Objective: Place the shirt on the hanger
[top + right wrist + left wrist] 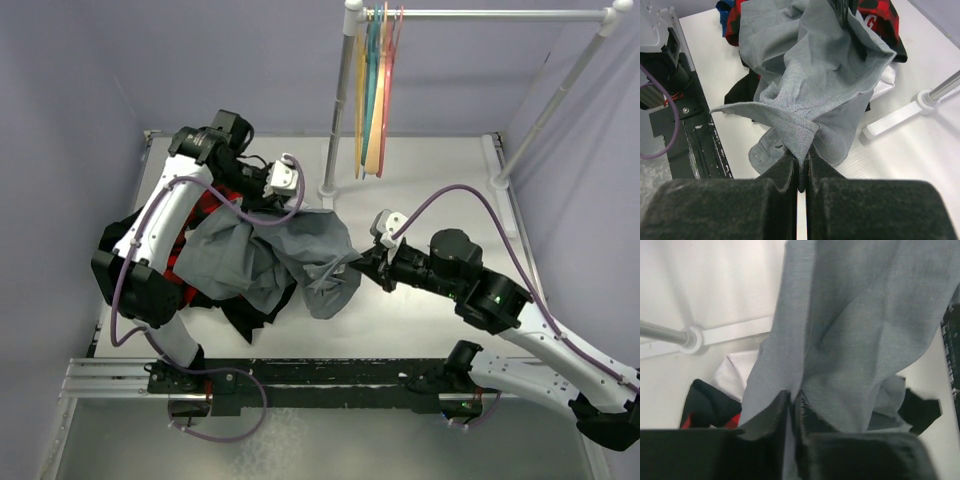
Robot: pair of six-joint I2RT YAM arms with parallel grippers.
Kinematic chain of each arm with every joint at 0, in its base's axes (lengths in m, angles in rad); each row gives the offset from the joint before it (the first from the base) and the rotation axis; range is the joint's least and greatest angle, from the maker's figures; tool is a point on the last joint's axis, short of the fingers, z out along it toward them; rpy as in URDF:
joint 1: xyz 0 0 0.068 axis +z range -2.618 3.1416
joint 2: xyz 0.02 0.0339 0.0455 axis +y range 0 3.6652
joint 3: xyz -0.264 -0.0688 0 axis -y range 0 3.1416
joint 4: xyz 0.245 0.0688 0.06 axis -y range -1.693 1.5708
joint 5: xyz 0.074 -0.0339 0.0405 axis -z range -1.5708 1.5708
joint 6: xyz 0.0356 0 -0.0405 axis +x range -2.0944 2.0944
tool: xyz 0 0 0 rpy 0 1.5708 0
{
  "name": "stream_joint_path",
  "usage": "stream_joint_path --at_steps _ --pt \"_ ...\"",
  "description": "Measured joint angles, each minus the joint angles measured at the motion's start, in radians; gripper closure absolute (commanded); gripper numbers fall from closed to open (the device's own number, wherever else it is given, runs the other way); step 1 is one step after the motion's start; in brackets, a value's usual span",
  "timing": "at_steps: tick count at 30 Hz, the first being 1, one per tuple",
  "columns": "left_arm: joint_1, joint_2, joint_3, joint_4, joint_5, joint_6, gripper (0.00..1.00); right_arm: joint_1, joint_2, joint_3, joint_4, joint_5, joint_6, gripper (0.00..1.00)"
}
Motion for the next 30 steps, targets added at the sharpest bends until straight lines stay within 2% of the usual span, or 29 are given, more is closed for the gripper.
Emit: stream_joint_path --at_steps 8,12,16,22,30 --pt "-0.037 0.045 0.101 -0.072 -0.087 0.017 1.00 0.000 -0.014 -0.007 0.000 0.057 0.000 1.00" --pt "-0.036 -0.030 0.127 -0.061 -0.138 0.011 1.00 0.000 -0.010 -0.008 0.000 0.116 0.002 1.00" --pt "-0.036 -0.138 0.233 -0.058 -0.204 0.006 1.00 0.000 0.011 0.019 -0.022 0.182 0.000 1.00" --pt "-0.036 -0.262 0.401 -0.061 -0.308 0.013 1.00 0.000 0.118 0.293 -0.122 0.278 -0.006 1.00" --pt "-0.036 -0.300 0.545 -0.034 -0.452 0.029 1.00 0.000 0.352 0.886 -0.270 0.278 -0.036 1.00"
